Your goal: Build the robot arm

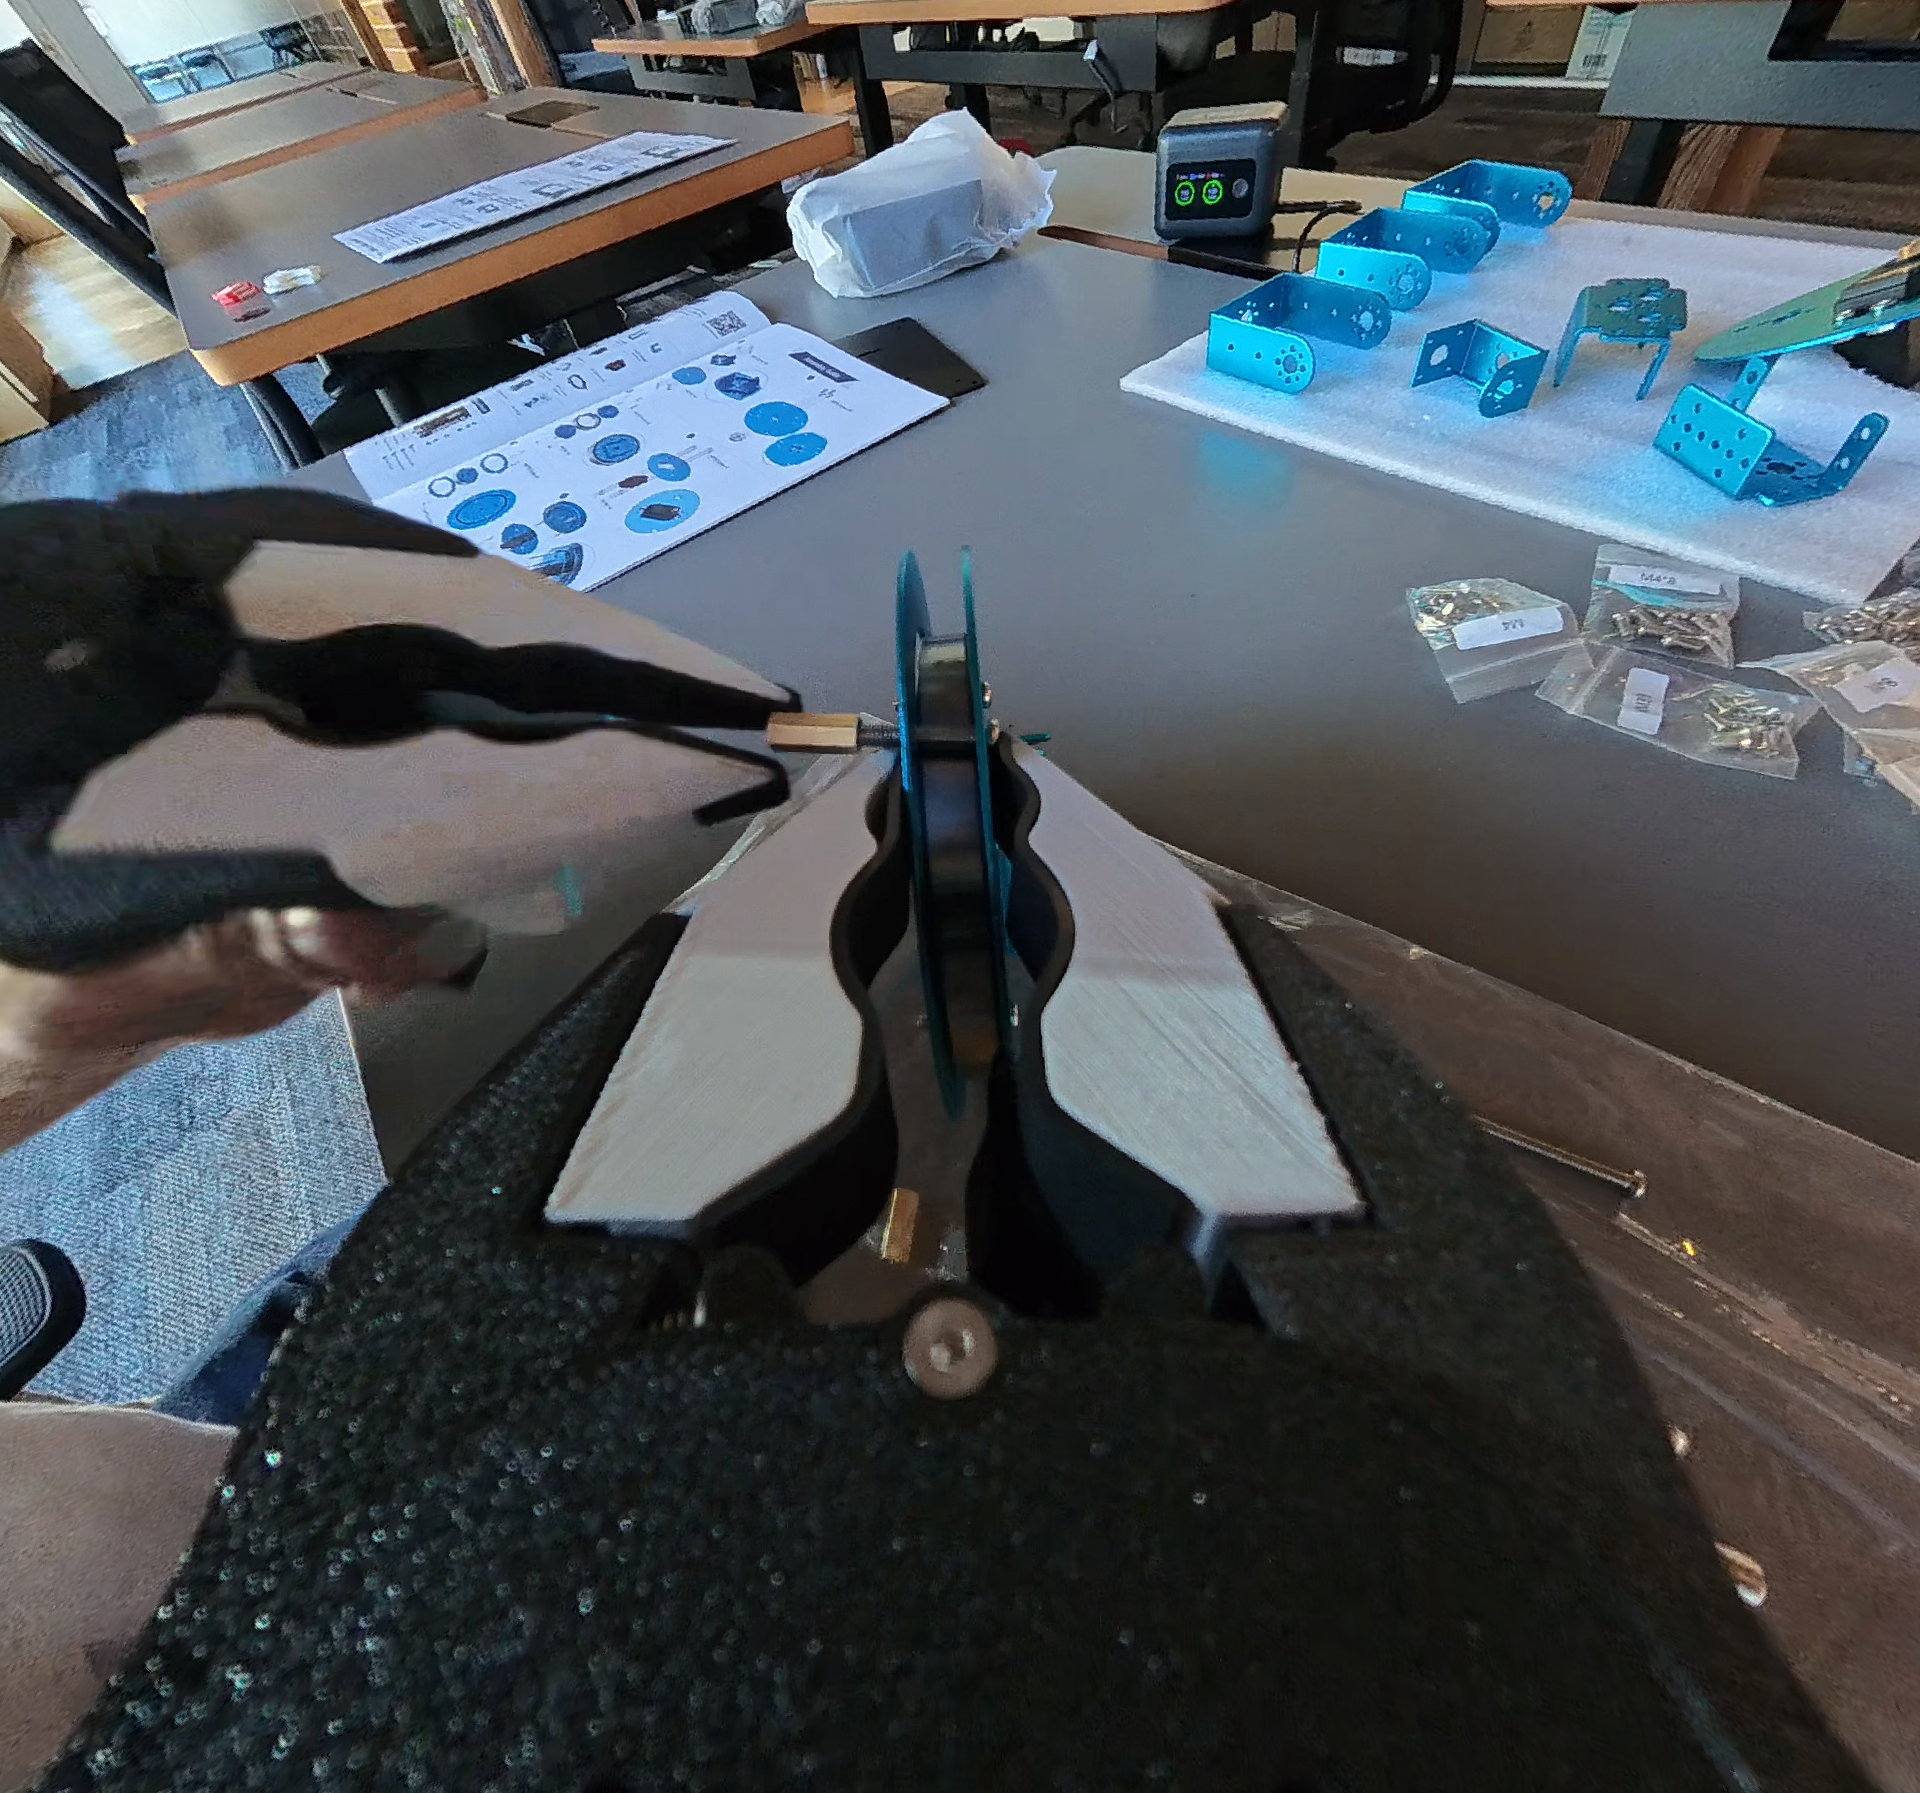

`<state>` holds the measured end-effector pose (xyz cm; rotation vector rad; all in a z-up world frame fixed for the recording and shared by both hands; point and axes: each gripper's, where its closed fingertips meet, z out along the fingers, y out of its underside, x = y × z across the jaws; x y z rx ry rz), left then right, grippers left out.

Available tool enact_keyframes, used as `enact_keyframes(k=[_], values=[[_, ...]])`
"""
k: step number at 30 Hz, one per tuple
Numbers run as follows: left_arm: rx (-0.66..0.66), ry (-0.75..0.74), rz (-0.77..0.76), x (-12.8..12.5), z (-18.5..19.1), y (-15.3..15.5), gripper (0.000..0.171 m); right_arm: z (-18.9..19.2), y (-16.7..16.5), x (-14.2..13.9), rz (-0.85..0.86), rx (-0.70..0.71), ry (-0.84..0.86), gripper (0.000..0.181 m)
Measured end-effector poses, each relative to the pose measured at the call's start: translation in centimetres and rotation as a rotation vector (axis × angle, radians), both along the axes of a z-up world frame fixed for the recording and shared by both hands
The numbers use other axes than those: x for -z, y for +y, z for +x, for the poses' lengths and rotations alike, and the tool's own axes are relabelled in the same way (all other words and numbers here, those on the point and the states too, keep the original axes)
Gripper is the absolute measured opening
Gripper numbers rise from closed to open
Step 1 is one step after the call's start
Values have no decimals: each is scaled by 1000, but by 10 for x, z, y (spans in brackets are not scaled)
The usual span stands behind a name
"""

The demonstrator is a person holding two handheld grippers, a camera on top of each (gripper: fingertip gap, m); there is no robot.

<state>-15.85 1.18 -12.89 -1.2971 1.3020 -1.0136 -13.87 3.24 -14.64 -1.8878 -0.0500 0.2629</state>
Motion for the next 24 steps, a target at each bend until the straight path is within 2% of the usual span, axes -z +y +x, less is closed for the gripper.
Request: enact_keyframes(k=[2,4,6,10,12,14,16,18,19,20,21,24], values=[[56,-79,-384,-4,-1,1,10,0,0,0,0,-1,0,14],[111,-145,-620,-8,0,3,10,-2,0,0,-1,-5,-13,14],[140,-138,-685,-4,3,0,10,-5,0,0,-1,-9,-25,13],[109,-96,-614,-2,5,-1,5,-6,0,0,-2,-11,-26,13],[59,-52,-414,-1,6,-1,4,-5,0,0,-2,-9,-27,13],[3,12,-38,0,7,-1,4,-5,0,0,-1,-11,-20,13],[-43,83,452,1,6,0,4,-5,-1,1,-1,-17,-3,12],[-104,156,1059,2,7,1,4,-5,-1,2,-5,-18,-4,13],[-129,178,1305,3,8,2,4,-4,-2,3,-10,-12,-8,13],[-136,177,1433,3,9,3,4,-2,-2,4,-11,-9,-3,12],[-114,165,1427,4,9,2,4,-1,-2,4,-12,-11,2,13],[-52,160,1268,2,8,1,4,-3,-2,4,-11,-9,-10,13]])
